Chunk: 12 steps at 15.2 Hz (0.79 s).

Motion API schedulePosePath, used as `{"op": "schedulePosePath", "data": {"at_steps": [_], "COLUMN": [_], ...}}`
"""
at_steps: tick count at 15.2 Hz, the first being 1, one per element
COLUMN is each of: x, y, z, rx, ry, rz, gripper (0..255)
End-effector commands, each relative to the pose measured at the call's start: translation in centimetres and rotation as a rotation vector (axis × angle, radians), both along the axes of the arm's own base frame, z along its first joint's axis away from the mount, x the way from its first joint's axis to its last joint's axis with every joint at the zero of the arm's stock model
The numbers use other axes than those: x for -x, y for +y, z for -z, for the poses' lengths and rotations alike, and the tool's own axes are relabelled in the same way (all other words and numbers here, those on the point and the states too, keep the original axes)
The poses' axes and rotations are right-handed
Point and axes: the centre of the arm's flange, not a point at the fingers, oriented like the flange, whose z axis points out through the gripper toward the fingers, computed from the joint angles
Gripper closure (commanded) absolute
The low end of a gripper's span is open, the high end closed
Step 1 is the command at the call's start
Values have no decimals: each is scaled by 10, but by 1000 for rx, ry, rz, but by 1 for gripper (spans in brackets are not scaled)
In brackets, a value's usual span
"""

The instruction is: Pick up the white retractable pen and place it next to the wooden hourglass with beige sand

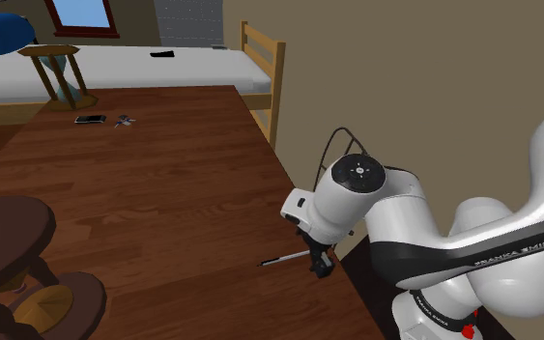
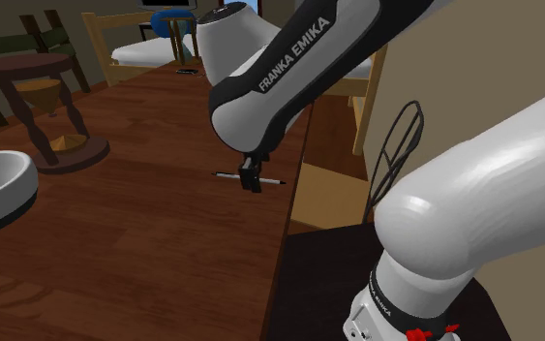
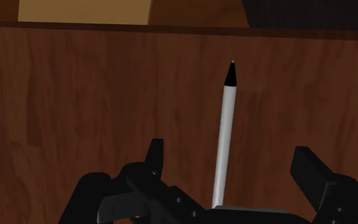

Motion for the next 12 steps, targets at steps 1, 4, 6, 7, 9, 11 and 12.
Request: {"op": "schedulePosePath", "data": {"at_steps": [1,4,6,7,9,11,12], "x": [-1,-1,-1,-1,-1,-1,-1], "y": [-1,0,0,0,0,0,0], "z": [4,4,4,4,4,4,4], "rx": [-1,-1,-1,-1,-1,-1,-1], "ry": [0,0,0,0,0,0,0], "rz": [-1,-1,-1,-1,-1,-1,-1], "gripper": [0,0,0,0,255,255,255]}}
